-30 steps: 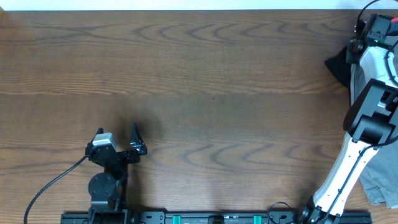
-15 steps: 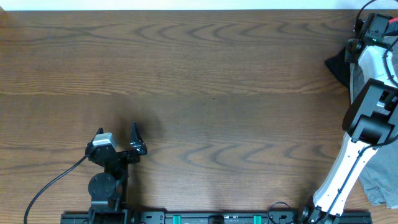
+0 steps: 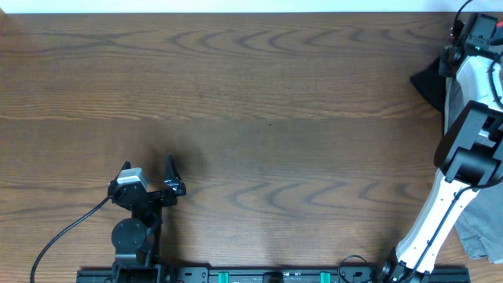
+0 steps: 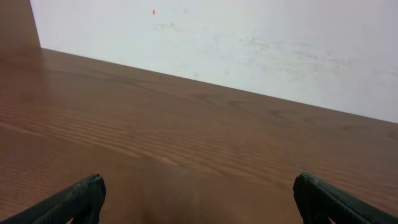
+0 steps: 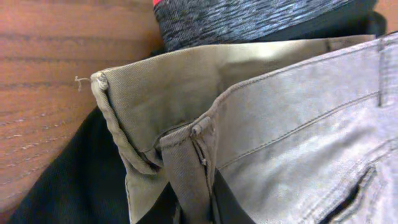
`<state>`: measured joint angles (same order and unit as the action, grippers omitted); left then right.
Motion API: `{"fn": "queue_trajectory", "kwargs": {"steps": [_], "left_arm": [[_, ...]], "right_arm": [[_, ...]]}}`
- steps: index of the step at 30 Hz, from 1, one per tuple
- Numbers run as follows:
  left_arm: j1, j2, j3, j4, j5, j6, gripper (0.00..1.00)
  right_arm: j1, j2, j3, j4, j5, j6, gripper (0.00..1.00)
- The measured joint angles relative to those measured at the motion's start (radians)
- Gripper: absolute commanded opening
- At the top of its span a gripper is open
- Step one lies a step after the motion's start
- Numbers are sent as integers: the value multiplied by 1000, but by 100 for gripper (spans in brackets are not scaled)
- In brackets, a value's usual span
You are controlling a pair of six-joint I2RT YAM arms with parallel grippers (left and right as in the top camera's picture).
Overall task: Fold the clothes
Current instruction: 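Lift the grey shorts off the stack with the right gripper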
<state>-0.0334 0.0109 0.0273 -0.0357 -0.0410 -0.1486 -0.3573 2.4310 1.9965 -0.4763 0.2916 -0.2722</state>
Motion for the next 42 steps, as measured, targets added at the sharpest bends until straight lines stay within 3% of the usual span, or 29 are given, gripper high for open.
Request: {"fn": "queue_trajectory", "kwargs": {"steps": [4, 7, 12, 20, 31, 42], "left_arm": [[0, 0, 0, 0, 0, 0, 98], [0, 0, 0, 0, 0, 0, 98], [0, 0, 0, 0, 0, 0, 98], [0, 0, 0, 0, 0, 0, 98], [0, 0, 0, 0, 0, 0, 98], [0, 0, 0, 0, 0, 0, 98]], "right_arm": [[0, -5, 0, 0, -7, 3, 29], [0, -5, 0, 7, -14, 3, 33], [0, -6, 0, 8, -15, 3, 29], [0, -7, 0, 5, -24, 2, 1], [26, -31, 0, -15, -6, 8, 1], [124, -217, 0, -108, -35, 26, 1]]}}
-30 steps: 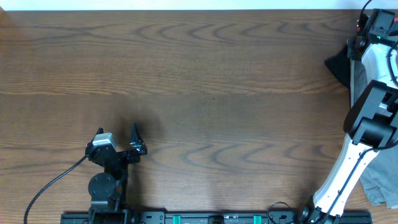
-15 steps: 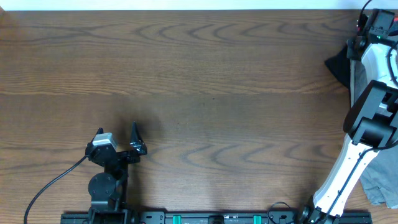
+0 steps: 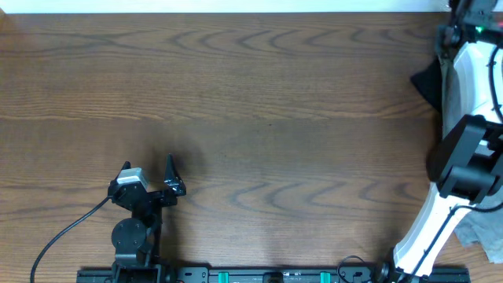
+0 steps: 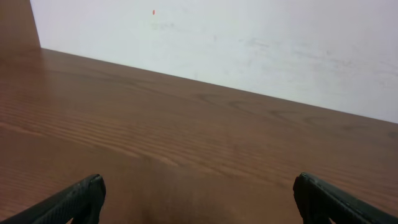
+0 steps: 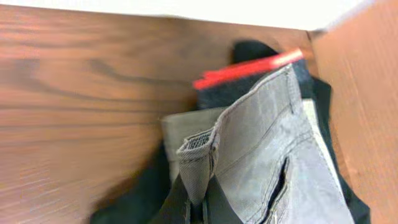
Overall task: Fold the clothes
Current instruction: 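Lift the grey shorts off the stack with the right gripper, then drag the shorts leftward and lay them flat mid-table, release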
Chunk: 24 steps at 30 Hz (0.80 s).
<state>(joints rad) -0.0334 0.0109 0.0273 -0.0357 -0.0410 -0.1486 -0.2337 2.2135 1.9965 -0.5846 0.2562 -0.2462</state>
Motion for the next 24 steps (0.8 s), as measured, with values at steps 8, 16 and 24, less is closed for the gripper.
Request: {"fn": "queue_trajectory", "kwargs": {"steps": [8, 16, 24], "left_arm": [[0, 0, 0, 0, 0, 0, 98], [0, 0, 0, 0, 0, 0, 98], [0, 0, 0, 0, 0, 0, 98]], "right_arm": [[109, -10, 2, -82, -109, 37, 1], [230, -10, 2, -107, -228, 106, 1], [467, -10, 2, -86, -277, 198, 1]]}}
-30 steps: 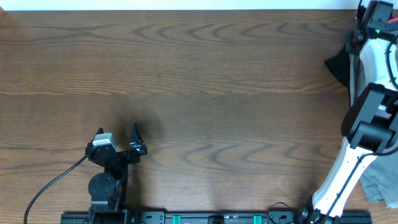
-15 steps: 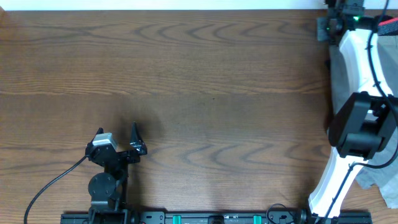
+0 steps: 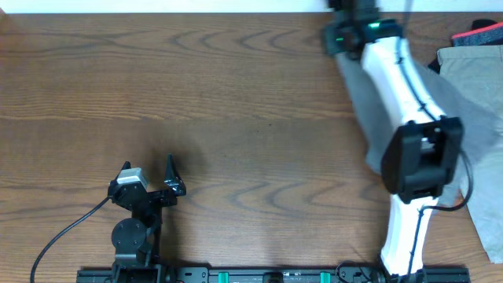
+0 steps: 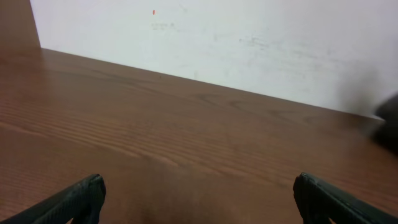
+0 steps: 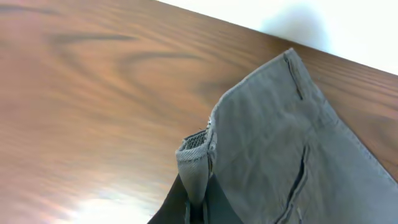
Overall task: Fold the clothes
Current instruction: 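Drag the shorts leftward and lay them flat mid-table, release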
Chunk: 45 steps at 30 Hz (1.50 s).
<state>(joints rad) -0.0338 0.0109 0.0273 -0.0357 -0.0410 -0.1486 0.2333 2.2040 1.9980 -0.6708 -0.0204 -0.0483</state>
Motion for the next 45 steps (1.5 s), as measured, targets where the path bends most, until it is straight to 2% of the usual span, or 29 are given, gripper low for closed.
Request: {"fn": "queue_trajectory", "kwargs": {"steps": [9, 19, 25, 30, 31, 32, 37, 38, 39, 41, 42, 45], "left_arm": [[0, 0, 0, 0, 0, 0, 98], [0, 0, 0, 0, 0, 0, 98], [0, 0, 0, 0, 0, 0, 98], [0, 0, 0, 0, 0, 0, 98], [0, 0, 0, 0, 0, 0, 98], [0, 0, 0, 0, 0, 0, 98], [0, 0, 0, 0, 0, 0, 98], [0, 0, 0, 0, 0, 0, 98], [0, 0, 0, 0, 0, 0, 98], [0, 0, 0, 0, 0, 0, 98], [0, 0, 0, 0, 0, 0, 98], [0, 0, 0, 0, 0, 0, 98]], "right_arm": [[238, 17, 0, 0, -74, 101, 1], [417, 135, 0, -37, -196, 204, 1], [517, 146, 0, -41, -273, 245, 1], [559, 146, 0, -103, -330, 273, 1], [560, 146, 0, -113, -341, 276, 3], [560, 146, 0, -122, -347, 278, 9], [556, 146, 0, -129, -347, 286, 13], [555, 146, 0, -131, -348, 287, 15], [554, 146, 0, -133, -349, 290, 24], [550, 146, 0, -139, -351, 296, 63], [549, 146, 0, -141, -350, 288, 71], [545, 141, 0, -142, -342, 267, 77]]}}
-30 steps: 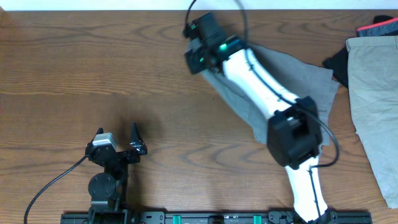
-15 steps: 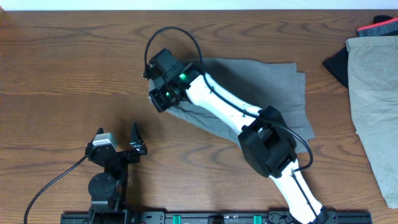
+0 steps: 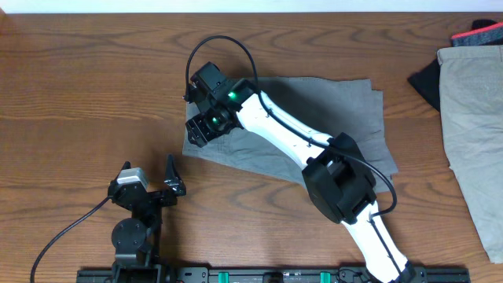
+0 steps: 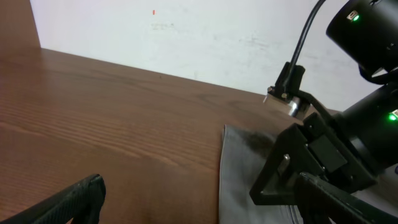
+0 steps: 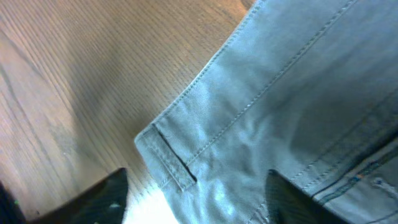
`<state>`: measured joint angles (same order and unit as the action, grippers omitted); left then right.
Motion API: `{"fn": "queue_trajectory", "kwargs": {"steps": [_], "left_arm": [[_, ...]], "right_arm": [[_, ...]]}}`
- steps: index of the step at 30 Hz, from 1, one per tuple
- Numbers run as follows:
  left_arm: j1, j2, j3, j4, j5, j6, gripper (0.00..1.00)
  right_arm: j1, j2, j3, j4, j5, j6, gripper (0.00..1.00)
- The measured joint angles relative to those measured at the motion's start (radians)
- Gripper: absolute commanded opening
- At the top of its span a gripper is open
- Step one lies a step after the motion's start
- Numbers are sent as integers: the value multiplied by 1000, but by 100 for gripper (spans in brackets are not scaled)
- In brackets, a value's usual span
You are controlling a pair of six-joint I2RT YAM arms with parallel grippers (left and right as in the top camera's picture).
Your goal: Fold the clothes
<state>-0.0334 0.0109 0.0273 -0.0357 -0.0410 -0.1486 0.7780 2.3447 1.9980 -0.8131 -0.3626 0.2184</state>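
Note:
A grey garment (image 3: 314, 126) lies spread flat across the middle of the table. Its stitched waistband corner (image 5: 180, 162) fills the right wrist view. My right gripper (image 3: 198, 130) hovers over the garment's left end, open, one dark finger (image 5: 112, 190) on each side of the corner and nothing held. My left gripper (image 3: 148, 167) rests open near the front left, empty; in its own view (image 4: 199, 208) it faces the grey garment's edge (image 4: 242, 174) and the right arm's wrist.
A pile of other clothes lies at the table's far right: a khaki piece (image 3: 471, 102), a black piece (image 3: 424, 82) and a red-trimmed dark item (image 3: 478, 35). The right arm (image 3: 314, 149) stretches across the grey garment. A white wall (image 4: 217, 37) stands behind the table.
The right gripper was shut on the grey garment near the table's back. Now the garment lies spread at the centre and the gripper is open over its left corner. The left arm has not moved.
The right gripper was shut on the grey garment's waistband at the pile on the far right. Then it held the garment raised off the pile, then at the table's back middle. Now the garment lies flat in the centre, let go.

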Motion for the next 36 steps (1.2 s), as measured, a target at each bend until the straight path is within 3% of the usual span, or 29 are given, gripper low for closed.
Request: {"fn": "queue_trajectory", "kwargs": {"steps": [4, 10, 14, 21, 27, 29, 30, 32, 36], "left_arm": [[0, 0, 0, 0, 0, 0, 98], [0, 0, 0, 0, 0, 0, 98], [0, 0, 0, 0, 0, 0, 98], [0, 0, 0, 0, 0, 0, 98], [0, 0, 0, 0, 0, 0, 98], [0, 0, 0, 0, 0, 0, 98], [0, 0, 0, 0, 0, 0, 98], [0, 0, 0, 0, 0, 0, 98], [0, 0, 0, 0, 0, 0, 98]], "right_arm": [[-5, -38, 0, -30, 49, -19, 99], [-88, -182, 0, -164, 185, -29, 99], [-258, -277, 11, -290, 287, -29, 99], [-551, -283, 11, -566, 362, -45, 99], [-722, -283, 7, -669, 372, -35, 97], [-766, -283, 7, -682, 372, -33, 87], [-785, -283, 7, -678, 375, -32, 73], [-814, -283, 0, -647, 379, -27, 32], [-829, -283, -40, -531, 361, -39, 4]]}}
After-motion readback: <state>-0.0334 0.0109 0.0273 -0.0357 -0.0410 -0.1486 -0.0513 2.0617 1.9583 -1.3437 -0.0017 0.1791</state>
